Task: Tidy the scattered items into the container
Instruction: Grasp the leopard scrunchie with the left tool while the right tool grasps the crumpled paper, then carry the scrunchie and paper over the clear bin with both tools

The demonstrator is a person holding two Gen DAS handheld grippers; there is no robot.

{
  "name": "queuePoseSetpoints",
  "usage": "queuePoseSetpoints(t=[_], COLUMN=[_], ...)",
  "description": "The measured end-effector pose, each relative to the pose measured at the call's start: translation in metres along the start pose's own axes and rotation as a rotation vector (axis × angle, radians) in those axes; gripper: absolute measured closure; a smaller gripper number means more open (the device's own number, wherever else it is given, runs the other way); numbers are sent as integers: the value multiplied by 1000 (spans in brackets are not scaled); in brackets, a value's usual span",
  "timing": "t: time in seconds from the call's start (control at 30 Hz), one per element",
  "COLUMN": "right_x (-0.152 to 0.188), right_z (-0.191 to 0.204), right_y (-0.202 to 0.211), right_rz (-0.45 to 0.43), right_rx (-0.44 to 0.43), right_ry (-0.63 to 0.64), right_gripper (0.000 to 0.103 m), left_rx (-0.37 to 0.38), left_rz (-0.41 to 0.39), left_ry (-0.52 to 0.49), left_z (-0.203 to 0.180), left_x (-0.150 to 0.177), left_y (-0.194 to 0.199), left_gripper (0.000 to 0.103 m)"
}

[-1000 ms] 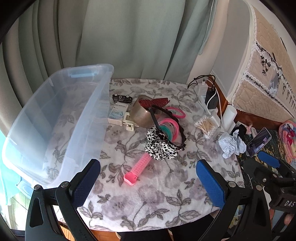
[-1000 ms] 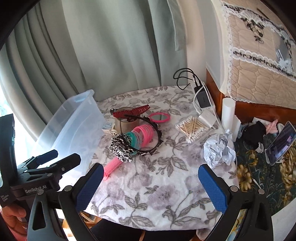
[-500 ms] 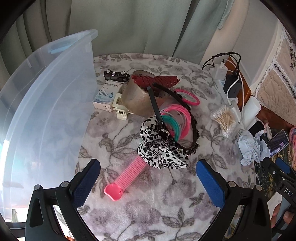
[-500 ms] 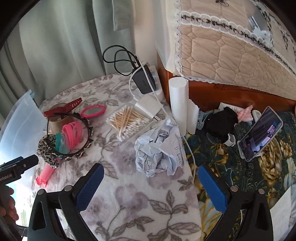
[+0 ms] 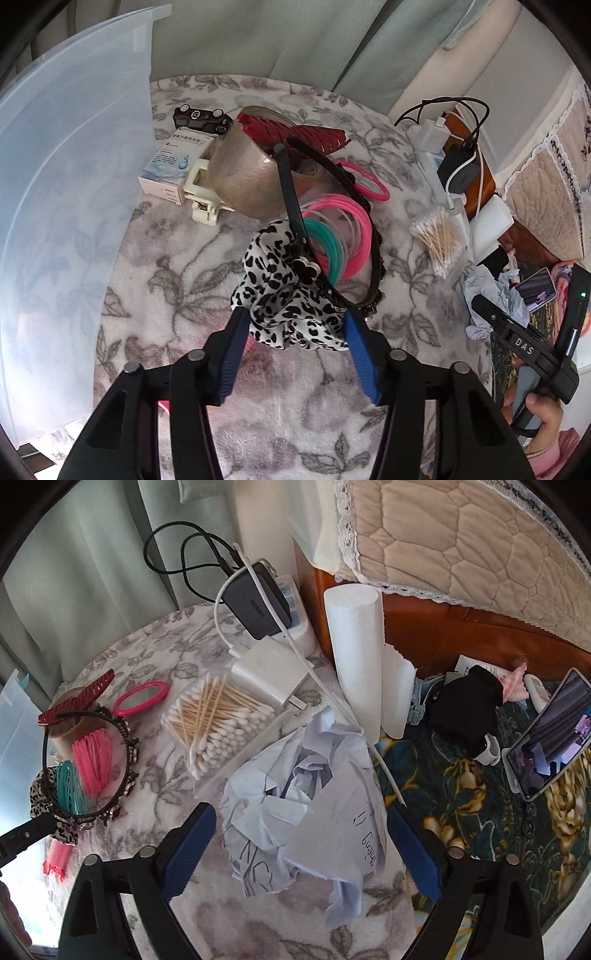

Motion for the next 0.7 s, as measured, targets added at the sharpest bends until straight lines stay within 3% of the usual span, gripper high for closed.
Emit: queuePoseSetpoints(t=[0.37,0.7], right_x=[9,6], right_z=[-2,23], right_y=[3,46], right_rz=[3,-63], right_rx=[-30,-88], right_ry=[-97,-88], right_gripper=[31,32], left_rx=[41,-3], left_rz=[11,-62], left_ry=[36,-29], left_z=[6,11], left_x=[-2,-4], left_y=[6,43], left_gripper=[87,92])
Point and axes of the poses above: each gripper's, at about its wrist camera, not at the fingertips, and y roughly against the way its jaws point, z to its left, x to its underside, the point moved 5 cm from there along -y, roughly the way its jaws point, and after that the axes turned 1 degree about y, right-handed, at the moved point
